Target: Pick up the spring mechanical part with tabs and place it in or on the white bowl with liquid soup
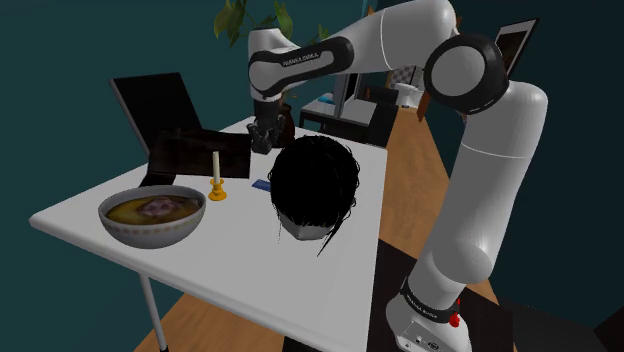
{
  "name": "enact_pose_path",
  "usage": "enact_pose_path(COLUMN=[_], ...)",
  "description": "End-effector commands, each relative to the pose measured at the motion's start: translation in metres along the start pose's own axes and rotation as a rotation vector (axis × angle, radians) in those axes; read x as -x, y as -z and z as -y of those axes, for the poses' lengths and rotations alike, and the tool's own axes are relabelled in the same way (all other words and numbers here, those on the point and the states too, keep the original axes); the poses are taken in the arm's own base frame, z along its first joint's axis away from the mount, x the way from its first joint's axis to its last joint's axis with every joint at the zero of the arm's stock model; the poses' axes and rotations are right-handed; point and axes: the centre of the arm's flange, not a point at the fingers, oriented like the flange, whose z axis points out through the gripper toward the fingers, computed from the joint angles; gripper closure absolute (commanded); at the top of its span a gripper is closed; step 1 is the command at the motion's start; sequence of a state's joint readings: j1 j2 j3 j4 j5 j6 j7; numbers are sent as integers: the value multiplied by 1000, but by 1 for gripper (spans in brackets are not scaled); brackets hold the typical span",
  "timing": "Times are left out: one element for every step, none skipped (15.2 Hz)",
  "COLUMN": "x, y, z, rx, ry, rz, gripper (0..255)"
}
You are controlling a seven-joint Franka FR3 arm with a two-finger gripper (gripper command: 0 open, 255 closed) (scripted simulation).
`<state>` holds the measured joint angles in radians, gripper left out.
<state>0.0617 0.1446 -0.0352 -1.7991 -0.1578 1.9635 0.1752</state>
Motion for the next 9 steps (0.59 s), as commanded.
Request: enact_pose_path(x=[0,0,0,0,-1,-1,-1,-1,-1], y=[10,16,21,26,31,36,42,47,52], z=[-2,-2,-3,-4,-5,-6,-6,-7,-8], rx=[0,0,0,0,0,0,0,0,0], ry=[1,1,1,1,1,1,1,1,1], rz=[-1,-1,-1,-1,-1,-1,-1,-1,-1], gripper=[255,255,255,255,255,255,255,255,255])
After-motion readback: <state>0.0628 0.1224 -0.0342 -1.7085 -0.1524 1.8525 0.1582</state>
